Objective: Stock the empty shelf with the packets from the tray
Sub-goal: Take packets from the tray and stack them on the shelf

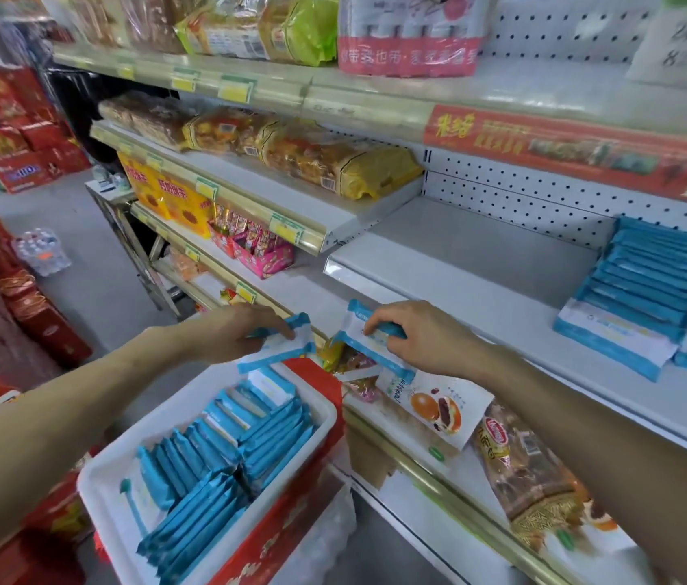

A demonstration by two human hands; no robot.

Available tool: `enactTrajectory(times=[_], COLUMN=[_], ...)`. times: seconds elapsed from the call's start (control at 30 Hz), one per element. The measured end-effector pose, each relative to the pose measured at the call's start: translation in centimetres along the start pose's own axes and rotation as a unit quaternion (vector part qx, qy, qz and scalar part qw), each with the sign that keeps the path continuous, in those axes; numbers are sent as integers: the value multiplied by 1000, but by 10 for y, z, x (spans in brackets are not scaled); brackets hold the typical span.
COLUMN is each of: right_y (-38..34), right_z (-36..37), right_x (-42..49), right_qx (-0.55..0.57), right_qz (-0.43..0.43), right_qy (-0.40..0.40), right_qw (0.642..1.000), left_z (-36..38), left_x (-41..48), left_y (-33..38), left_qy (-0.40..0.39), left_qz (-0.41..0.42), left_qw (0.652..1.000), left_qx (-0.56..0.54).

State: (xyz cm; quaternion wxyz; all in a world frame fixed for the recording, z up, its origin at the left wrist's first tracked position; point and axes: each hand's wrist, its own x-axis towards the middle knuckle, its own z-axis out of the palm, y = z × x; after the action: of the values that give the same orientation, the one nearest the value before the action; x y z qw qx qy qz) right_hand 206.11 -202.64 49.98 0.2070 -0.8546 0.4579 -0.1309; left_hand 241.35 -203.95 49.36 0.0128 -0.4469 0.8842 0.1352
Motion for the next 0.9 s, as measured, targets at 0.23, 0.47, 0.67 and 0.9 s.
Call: enactTrajectory(times=[0.23,0.47,0.67,0.9], right_y=[31,87,130,171], right_z=[-58,-113,-146,-178], right_x=[-29,-92,-157,-236], right_qx=[4,-7,-18,-33], right_qz=[29,108,156,217], right_qy=[38,80,116,128], right_qw=[999,991,981,967], left_z=[-60,-80,-82,-81], left_x=[67,151,218,269], left_y=[71,142,211,282], left_qy=[4,6,-8,-2], left_qz=[30,89,175,235], left_qw=[999,996,984,971], left_qx=[-20,-14,-27,-54])
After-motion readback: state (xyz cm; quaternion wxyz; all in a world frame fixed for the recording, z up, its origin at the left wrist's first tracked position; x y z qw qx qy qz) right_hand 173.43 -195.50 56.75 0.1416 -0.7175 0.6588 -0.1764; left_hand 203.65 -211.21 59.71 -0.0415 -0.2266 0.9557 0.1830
